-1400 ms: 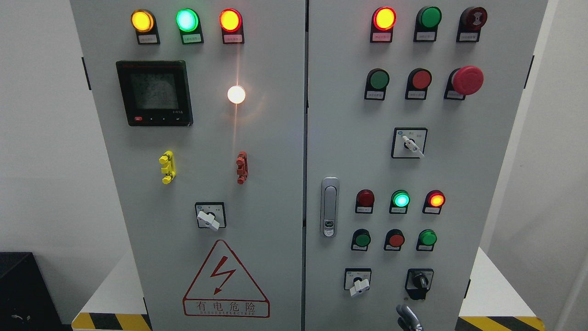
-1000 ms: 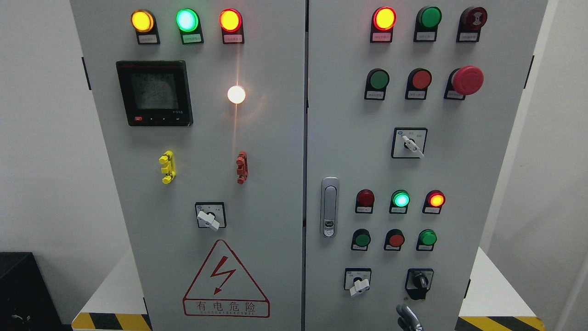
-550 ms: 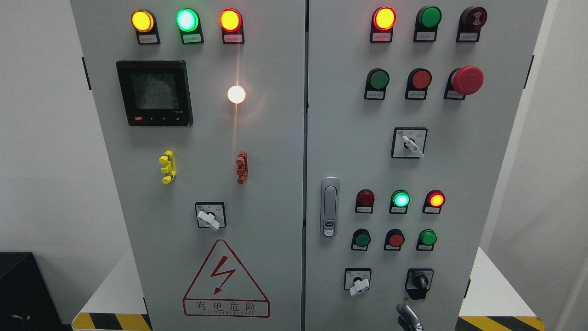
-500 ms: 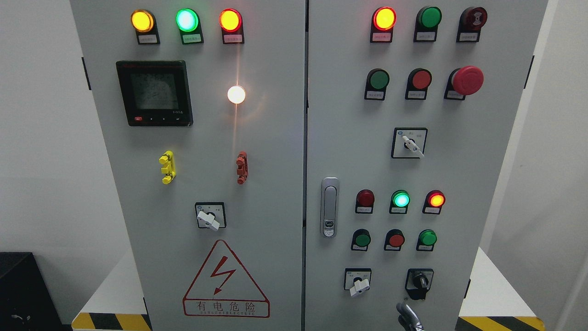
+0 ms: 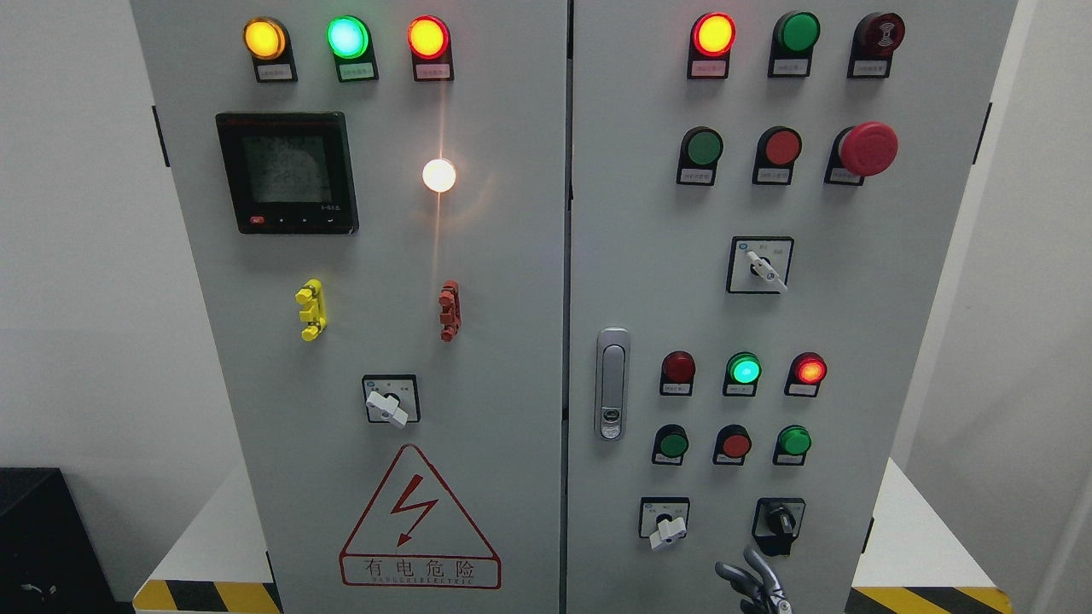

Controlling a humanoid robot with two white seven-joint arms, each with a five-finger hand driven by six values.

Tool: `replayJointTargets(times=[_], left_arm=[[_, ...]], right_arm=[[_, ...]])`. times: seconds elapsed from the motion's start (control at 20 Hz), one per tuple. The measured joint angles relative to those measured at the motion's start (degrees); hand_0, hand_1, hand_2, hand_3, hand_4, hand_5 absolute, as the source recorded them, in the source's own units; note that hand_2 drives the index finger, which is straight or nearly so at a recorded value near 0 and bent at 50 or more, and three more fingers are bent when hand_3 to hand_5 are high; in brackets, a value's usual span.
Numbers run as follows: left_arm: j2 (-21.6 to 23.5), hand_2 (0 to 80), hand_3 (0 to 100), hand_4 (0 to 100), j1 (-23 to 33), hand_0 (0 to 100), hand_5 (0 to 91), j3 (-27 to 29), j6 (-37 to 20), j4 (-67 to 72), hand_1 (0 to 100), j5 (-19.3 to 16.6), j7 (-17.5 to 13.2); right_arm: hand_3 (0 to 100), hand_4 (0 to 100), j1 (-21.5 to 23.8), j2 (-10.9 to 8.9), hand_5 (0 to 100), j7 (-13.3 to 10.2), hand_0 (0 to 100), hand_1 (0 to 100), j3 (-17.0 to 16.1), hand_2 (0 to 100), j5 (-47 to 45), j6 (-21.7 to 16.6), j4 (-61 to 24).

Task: Press green start button
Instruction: 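Raise the right hand toward the lower green push button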

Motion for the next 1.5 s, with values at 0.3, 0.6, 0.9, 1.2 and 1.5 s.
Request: replayJointTargets(times=[0.3,0.6,0.9,1.2,1.5], left_arm=[[0.0,0.0,0,0,0.0,12,0.0,0.0,0.0,0.0,56,0.0,0.0],[0.0,0.0,0,0,0.0,12,0.0,0.0,0.0,0.0,56,0.0,0.0],[0.0,0.0,0,0,0.0,12,0.0,0.0,0.0,0.0,56,0.0,0.0],[0.0,0.0,0,0,0.0,12,0.0,0.0,0.0,0.0,56,0.0,0.0],[0.0,0.0,0,0,0.0,12,0.0,0.0,0.0,0.0,56,0.0,0.0]], right_arm=[[86,85,-2.01,0.0,100,-1.8,19,34,-1.18,0,11.38,-0.95,1.05],[92,88,-4.38,0.03,100,-3.15,27,33,-3.64,0,23.1,-2.96,2.37],[95,89,-6.82,0.06,100,-3.37,30,33,-5.39,0,31.9,-3.97,3.53],[95,89,-9.65,0.09,100,-3.6,32,33,-6.41,0,37.01,-4.16,5.51],[95,89,-12.5,0.16,100,-3.7,32,33,-7.02,0,39.9,-4.18,8.33]])
